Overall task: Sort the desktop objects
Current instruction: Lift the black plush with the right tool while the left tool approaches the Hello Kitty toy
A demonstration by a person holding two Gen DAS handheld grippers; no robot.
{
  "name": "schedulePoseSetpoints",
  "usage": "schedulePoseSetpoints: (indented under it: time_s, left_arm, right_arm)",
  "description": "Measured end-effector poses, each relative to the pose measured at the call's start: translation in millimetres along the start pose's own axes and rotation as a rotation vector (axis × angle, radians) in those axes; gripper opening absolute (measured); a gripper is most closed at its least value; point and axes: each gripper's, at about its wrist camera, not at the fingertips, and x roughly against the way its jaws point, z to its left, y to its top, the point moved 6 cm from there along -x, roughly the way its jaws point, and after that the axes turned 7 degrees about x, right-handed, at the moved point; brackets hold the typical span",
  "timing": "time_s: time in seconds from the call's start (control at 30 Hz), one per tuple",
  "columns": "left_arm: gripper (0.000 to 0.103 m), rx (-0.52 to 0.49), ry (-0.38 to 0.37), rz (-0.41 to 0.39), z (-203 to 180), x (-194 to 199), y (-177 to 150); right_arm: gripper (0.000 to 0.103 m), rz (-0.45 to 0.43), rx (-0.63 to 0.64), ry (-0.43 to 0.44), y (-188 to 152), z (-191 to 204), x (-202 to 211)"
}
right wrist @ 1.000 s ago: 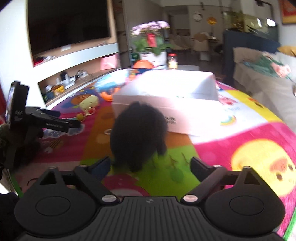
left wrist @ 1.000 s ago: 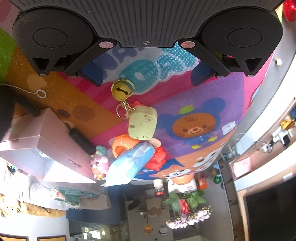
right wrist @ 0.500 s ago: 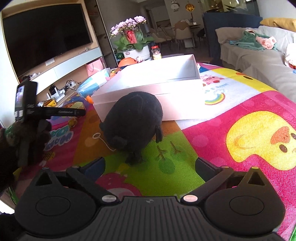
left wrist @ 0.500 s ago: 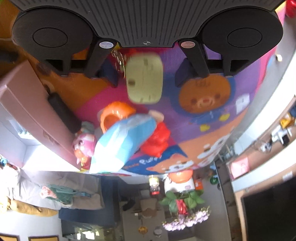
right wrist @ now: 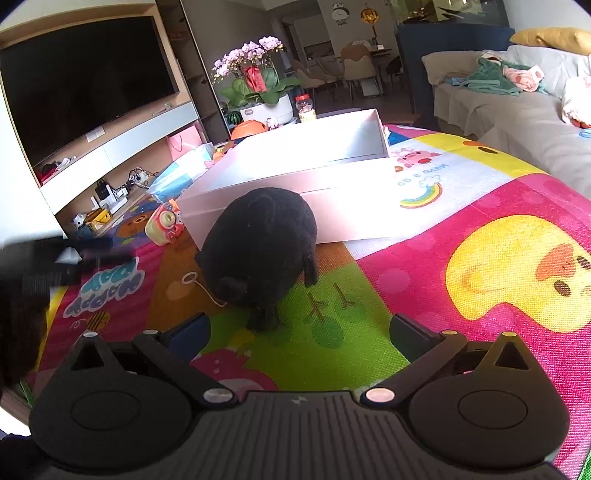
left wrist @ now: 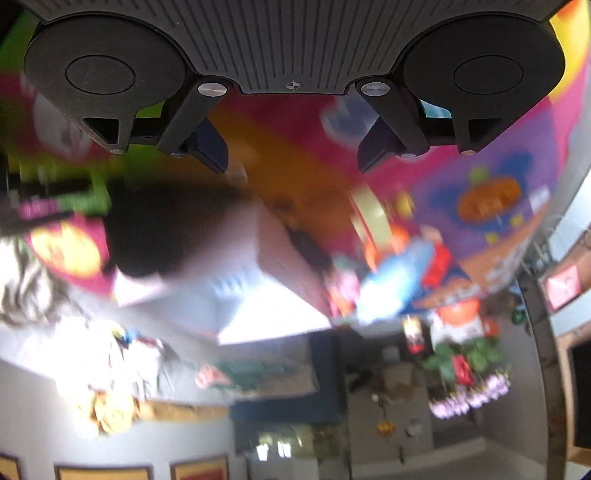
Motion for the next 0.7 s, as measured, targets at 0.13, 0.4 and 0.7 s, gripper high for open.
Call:
schedulePoseSetpoints:
  time_s: [0.13, 0.4, 0.7]
  left_arm:
    - [0.093, 0.045, 0.031, 0.031, 9, -5, -17]
    - [0.097, 0.089, 0.079, 0.041, 23, -14, -14]
    - [0.098, 0.122, 0.053, 0.043, 27, -15, -12]
  right_arm:
    - [0.103, -0.019, 0.034, -0.042, 6, 6, 3]
    - [0.085, -0.133, 0.022, -0.039, 70, 38, -13]
    - [0.063, -0.092, -0.021, -0.138, 52, 1, 7]
